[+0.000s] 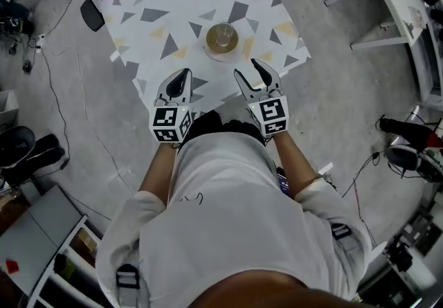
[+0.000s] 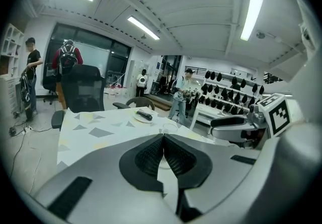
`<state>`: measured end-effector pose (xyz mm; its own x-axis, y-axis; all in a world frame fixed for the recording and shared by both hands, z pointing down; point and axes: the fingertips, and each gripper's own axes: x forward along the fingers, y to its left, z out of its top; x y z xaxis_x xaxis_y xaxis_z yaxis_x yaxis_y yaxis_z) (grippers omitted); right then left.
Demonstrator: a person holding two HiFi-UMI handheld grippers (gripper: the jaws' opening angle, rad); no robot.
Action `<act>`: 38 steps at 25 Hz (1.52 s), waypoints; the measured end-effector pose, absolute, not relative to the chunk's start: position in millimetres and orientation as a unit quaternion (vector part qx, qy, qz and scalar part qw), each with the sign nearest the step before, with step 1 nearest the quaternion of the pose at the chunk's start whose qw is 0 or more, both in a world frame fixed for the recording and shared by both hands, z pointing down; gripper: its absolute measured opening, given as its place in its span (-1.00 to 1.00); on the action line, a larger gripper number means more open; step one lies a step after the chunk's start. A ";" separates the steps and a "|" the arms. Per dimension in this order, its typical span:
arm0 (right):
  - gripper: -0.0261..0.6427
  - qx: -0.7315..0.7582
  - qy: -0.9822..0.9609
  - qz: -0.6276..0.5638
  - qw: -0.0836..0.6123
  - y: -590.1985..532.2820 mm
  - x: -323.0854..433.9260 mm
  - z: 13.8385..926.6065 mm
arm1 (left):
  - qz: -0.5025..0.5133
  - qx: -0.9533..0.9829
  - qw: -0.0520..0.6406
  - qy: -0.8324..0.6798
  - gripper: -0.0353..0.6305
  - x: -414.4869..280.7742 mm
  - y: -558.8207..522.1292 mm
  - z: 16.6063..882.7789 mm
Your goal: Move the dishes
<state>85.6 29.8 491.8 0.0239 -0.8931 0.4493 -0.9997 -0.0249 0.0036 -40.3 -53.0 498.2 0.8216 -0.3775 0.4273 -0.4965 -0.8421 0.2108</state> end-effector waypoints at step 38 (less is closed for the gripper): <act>-0.10 0.508 -0.805 0.185 0.245 -119.0 114.4 616.8 | 0.261 0.838 0.243 -0.412 -0.83 -66.8 -103.2 570.2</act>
<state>114.4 -119.0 616.8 -0.3632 -0.7281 0.5814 -0.9087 0.4147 -0.0484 -66.8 -103.2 570.2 0.5236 -0.5646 0.6380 -0.8181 -0.5423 0.1915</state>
